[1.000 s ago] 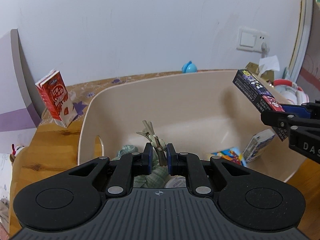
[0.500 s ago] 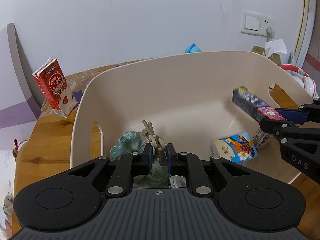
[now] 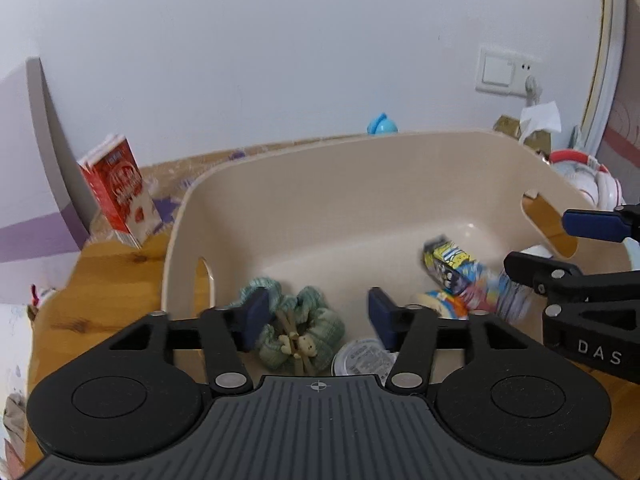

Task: Organize objects
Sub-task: 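Carry both items into the basket and open both tools to release them, then withdraw both open tools and move them toward the remaining table items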

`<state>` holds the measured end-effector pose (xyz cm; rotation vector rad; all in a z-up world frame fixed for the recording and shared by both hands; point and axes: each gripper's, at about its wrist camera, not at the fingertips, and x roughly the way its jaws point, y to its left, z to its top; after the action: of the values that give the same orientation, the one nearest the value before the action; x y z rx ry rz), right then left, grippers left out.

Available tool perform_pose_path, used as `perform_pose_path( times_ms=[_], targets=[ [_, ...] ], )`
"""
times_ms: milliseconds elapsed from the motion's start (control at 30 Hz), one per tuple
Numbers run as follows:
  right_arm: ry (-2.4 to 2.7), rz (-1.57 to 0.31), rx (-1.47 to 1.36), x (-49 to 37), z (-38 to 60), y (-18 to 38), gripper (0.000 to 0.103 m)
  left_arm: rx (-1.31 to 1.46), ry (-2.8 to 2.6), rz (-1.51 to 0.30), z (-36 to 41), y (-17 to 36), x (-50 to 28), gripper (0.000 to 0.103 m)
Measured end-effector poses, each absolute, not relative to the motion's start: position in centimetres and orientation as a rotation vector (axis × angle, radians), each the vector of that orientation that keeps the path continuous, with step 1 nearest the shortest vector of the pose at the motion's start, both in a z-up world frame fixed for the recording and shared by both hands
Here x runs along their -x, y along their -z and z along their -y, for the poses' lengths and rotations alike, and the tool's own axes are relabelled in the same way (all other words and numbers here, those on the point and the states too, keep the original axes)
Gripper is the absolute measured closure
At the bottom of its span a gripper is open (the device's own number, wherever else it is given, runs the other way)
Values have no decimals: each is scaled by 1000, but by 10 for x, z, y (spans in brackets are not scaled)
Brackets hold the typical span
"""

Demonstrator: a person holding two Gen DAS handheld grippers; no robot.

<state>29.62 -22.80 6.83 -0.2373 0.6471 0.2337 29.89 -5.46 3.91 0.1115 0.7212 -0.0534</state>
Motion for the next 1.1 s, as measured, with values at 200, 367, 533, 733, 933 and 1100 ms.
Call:
perform_pose_path(
  times_ms=[200, 367, 533, 733, 933, 1100],
  targets=[
    [-219, -595, 207, -278, 237, -83, 27, -117, 50, -647, 57, -62, -276, 36],
    [-219, -569, 167, -262, 247, -96, 15, -126, 49, -601, 52, -77, -257, 28],
    [-223, -541, 146, -242, 249, -107, 12, -117, 55, -582, 45, -86, -240, 23],
    [-238, -517, 156, -217, 244, -114, 8, -111, 58, -571, 39, -87, -220, 22],
    [-252, -507, 183, -191, 235, -115, 5, -108, 52, -586, 33, -79, -203, 22],
    [-259, -508, 193, -172, 232, -110, 3, -108, 47, -605, 28, -69, -192, 22]
  ],
)
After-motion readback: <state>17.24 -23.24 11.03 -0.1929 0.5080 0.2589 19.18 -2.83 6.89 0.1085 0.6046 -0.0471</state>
